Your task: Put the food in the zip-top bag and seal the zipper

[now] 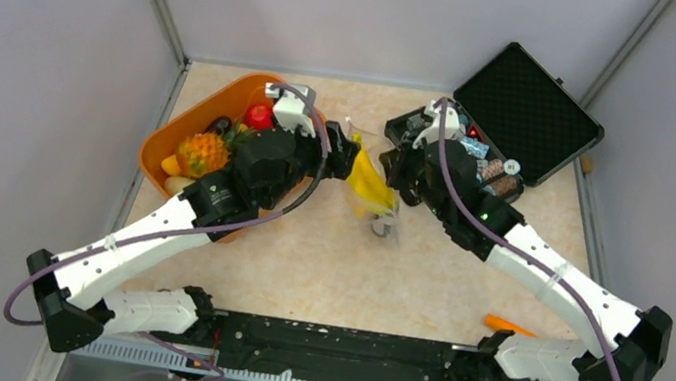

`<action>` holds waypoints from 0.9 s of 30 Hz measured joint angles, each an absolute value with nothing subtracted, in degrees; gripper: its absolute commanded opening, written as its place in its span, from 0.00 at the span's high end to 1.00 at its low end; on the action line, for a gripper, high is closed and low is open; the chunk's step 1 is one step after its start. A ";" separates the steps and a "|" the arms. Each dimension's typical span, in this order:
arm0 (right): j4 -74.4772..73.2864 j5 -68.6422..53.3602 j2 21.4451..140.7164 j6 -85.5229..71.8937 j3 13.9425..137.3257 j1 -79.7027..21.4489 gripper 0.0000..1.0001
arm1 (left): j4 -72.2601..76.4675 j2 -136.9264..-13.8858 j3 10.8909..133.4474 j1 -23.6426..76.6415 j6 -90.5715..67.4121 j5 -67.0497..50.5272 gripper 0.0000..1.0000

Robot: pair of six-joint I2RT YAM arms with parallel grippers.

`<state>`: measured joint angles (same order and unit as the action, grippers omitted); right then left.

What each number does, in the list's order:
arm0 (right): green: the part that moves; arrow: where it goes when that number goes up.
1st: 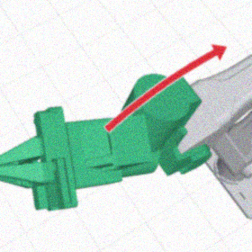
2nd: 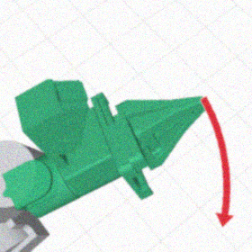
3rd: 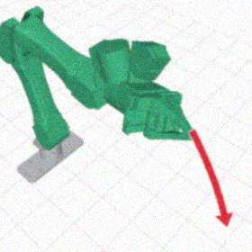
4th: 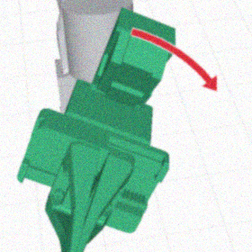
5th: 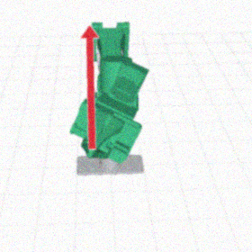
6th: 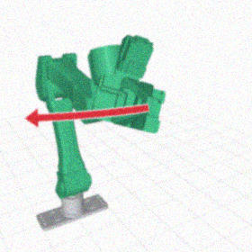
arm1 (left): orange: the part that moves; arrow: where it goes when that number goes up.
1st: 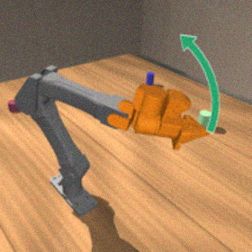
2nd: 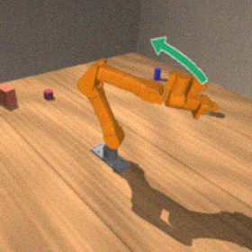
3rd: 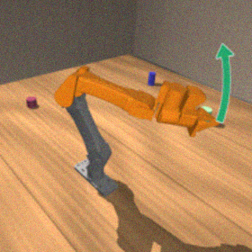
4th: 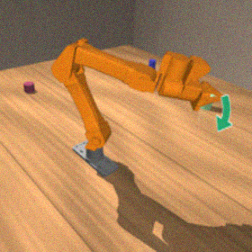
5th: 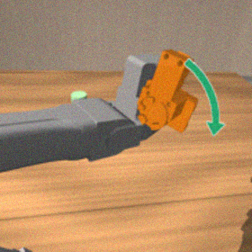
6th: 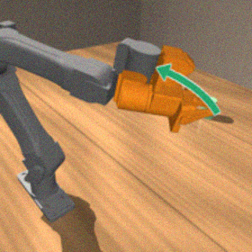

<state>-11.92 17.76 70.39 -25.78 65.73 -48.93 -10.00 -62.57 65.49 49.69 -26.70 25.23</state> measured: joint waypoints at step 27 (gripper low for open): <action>-19.44 21.96 69.87 -19.75 68.90 -48.21 1.00 | -30.30 -72.66 80.47 48.36 -24.53 16.29 0.93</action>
<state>-19.44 21.96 69.87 -19.75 68.90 -48.21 -30.30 -72.66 80.47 48.36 -24.53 16.29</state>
